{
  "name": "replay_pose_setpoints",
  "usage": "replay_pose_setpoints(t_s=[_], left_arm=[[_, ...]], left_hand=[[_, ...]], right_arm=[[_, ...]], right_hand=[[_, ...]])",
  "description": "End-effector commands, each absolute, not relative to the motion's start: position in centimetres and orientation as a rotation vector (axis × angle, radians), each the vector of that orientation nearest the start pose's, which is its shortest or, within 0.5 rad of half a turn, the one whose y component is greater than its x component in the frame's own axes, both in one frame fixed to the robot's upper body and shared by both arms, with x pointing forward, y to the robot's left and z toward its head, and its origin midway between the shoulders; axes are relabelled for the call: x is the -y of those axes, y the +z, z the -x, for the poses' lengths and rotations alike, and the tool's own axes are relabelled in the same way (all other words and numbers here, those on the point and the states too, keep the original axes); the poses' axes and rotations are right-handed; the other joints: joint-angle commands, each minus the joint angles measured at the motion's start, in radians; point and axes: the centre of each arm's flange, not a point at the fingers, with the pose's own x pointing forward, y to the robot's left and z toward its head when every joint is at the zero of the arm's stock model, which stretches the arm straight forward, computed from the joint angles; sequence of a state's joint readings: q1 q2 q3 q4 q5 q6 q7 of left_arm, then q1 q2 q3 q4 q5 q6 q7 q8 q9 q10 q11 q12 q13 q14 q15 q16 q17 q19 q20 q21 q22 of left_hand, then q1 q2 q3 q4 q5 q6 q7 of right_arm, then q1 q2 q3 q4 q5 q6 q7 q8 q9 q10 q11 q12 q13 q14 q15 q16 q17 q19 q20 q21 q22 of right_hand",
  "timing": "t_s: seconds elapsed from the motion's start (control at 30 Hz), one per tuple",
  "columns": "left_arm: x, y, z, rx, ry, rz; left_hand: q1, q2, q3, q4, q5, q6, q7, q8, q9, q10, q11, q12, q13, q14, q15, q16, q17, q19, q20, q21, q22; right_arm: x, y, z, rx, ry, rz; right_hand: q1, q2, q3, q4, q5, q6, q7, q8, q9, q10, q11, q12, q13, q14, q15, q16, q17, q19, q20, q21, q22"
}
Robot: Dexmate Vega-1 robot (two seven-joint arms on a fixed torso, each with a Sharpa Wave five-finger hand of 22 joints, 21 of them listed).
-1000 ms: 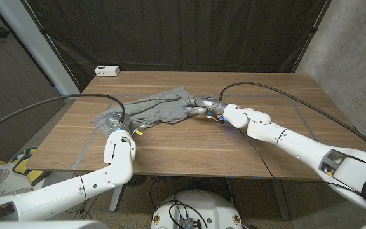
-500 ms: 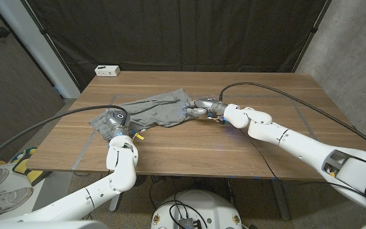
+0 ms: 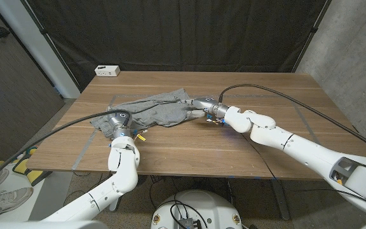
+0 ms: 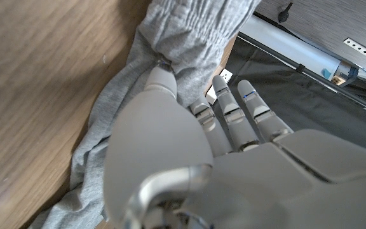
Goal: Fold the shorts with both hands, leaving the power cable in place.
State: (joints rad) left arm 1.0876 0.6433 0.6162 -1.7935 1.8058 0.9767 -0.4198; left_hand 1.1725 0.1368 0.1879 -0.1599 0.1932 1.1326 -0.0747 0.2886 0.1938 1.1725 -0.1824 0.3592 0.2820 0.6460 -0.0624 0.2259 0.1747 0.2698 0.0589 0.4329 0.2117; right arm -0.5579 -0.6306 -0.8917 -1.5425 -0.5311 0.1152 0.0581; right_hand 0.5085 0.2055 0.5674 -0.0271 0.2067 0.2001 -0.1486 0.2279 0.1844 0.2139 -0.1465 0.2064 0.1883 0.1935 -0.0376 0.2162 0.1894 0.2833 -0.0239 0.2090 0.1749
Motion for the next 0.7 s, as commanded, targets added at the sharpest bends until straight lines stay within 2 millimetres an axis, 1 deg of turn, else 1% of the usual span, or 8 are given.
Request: replay_pose_setpoints(t_s=[0.03, 0.13, 0.23, 0.33, 0.37, 0.43, 0.5, 0.7], left_arm=[[-27.4, -7.4, -53.4, -0.009, 0.846, -1.966], [-27.4, -7.3, -53.4, -0.011, 0.840, -1.974], [-27.3, -7.0, -53.5, -0.021, 0.833, -1.992], [-27.2, -6.7, -53.5, -0.025, 0.816, -2.004], [-27.2, -6.6, -53.5, -0.025, 0.809, -2.011], [-27.1, -6.3, -53.5, -0.029, 0.790, -2.027], [-27.0, -6.0, -53.4, -0.038, 0.777, -2.047], [-26.9, -5.3, -53.3, -0.039, 0.745, -2.123]], left_hand=[[0.008, 0.005, 0.008, 0.003, -0.002, 0.003, -0.001, 0.000, 0.004, 0.039, -0.029, 0.003, 0.002, 0.010, -0.150, -0.005, 0.002, 0.005, 0.004, 0.007, 0.005], [0.009, 0.006, 0.010, 0.003, -0.002, 0.002, -0.002, -0.001, 0.004, 0.038, -0.029, 0.002, 0.004, 0.010, -0.151, -0.006, 0.002, 0.005, 0.004, 0.007, 0.005], [0.012, 0.005, 0.013, 0.002, -0.003, -0.001, -0.007, -0.003, 0.004, 0.036, -0.028, 0.000, 0.006, 0.009, -0.155, -0.009, 0.002, 0.006, 0.003, 0.009, 0.006], [0.028, 0.006, 0.022, -0.005, -0.003, -0.006, -0.020, -0.006, 0.004, 0.025, -0.027, -0.006, 0.010, 0.011, -0.162, -0.012, 0.002, 0.006, 0.003, 0.012, 0.007], [0.036, 0.007, 0.027, -0.008, -0.004, -0.009, -0.024, -0.008, 0.005, 0.019, -0.027, -0.009, 0.011, 0.011, -0.163, -0.014, 0.002, 0.007, 0.004, 0.014, 0.008], [0.055, 0.005, 0.038, -0.014, -0.005, -0.010, -0.025, -0.011, 0.005, -0.001, -0.027, -0.019, 0.015, 0.010, -0.162, -0.018, 0.003, 0.004, 0.006, 0.016, 0.009], [0.073, 0.000, 0.047, -0.018, -0.004, -0.007, -0.039, -0.011, 0.006, -0.021, -0.025, -0.029, 0.019, 0.006, -0.162, -0.022, 0.003, 0.001, 0.008, 0.020, 0.012], [0.129, -0.001, 0.080, -0.023, 0.013, 0.002, -0.073, -0.011, 0.007, -0.065, -0.022, -0.047, 0.039, -0.009, -0.165, -0.032, 0.004, -0.011, 0.012, 0.030, 0.018]], right_arm=[[8.0, -3.3, -60.8, 0.801, 0.532, 1.555], [7.8, -3.8, -60.9, 0.773, 0.527, 1.620], [7.8, -4.1, -61.3, 0.737, 0.554, 1.611], [7.5, -4.3, -61.4, 0.722, 0.531, 1.657], [7.5, -4.4, -61.4, 0.730, 0.522, 1.674], [7.6, -4.4, -61.5, 0.723, 0.518, 1.675], [7.7, -4.4, -61.6, 0.725, 0.512, 1.671], [7.8, -4.7, -61.8, 0.718, 0.502, 1.683]], right_hand=[[-0.020, -0.003, -0.013, 0.053, -0.020, 0.141, 0.003, 0.035, 0.006, 0.078, 0.000, 0.018, 0.002, 0.029, -0.127, 0.021, 0.015, 0.016, 0.005, 0.008, 0.005], [-0.044, -0.007, -0.028, 0.081, -0.023, 0.165, 0.003, 0.034, 0.005, 0.095, 0.004, 0.018, 0.002, 0.033, -0.127, 0.026, 0.019, 0.020, 0.008, 0.008, 0.005], [-0.036, 0.000, -0.017, 0.077, -0.020, 0.168, 0.003, 0.030, 0.004, 0.098, 0.003, 0.015, 0.001, 0.035, -0.128, 0.023, 0.015, 0.022, 0.007, 0.008, 0.005], [0.053, 0.011, 0.068, 0.021, -0.012, 0.175, 0.002, 0.008, 0.001, 0.102, 0.004, 0.002, 0.000, 0.038, -0.133, 0.008, -0.004, 0.023, 0.004, 0.005, 0.004], [0.128, 0.008, 0.136, -0.028, -0.009, 0.182, 0.003, -0.007, 0.000, 0.105, 0.006, -0.006, -0.001, 0.042, -0.134, -0.001, -0.009, 0.024, 0.005, 0.004, 0.003], [0.143, 0.010, 0.147, -0.036, -0.009, 0.179, 0.003, -0.012, 0.001, 0.103, 0.002, -0.008, 0.000, 0.042, -0.135, -0.002, -0.008, 0.026, 0.003, 0.005, 0.003], [0.155, 0.011, 0.156, -0.042, -0.008, 0.177, 0.004, -0.015, 0.001, 0.100, 0.005, -0.010, 0.000, 0.041, -0.135, -0.003, -0.008, 0.028, 0.003, 0.006, 0.004], [0.167, 0.010, 0.163, -0.048, -0.008, 0.175, 0.006, -0.019, 0.001, 0.100, 0.007, -0.011, 0.000, 0.037, -0.133, -0.006, -0.007, 0.030, 0.003, 0.006, 0.004]])
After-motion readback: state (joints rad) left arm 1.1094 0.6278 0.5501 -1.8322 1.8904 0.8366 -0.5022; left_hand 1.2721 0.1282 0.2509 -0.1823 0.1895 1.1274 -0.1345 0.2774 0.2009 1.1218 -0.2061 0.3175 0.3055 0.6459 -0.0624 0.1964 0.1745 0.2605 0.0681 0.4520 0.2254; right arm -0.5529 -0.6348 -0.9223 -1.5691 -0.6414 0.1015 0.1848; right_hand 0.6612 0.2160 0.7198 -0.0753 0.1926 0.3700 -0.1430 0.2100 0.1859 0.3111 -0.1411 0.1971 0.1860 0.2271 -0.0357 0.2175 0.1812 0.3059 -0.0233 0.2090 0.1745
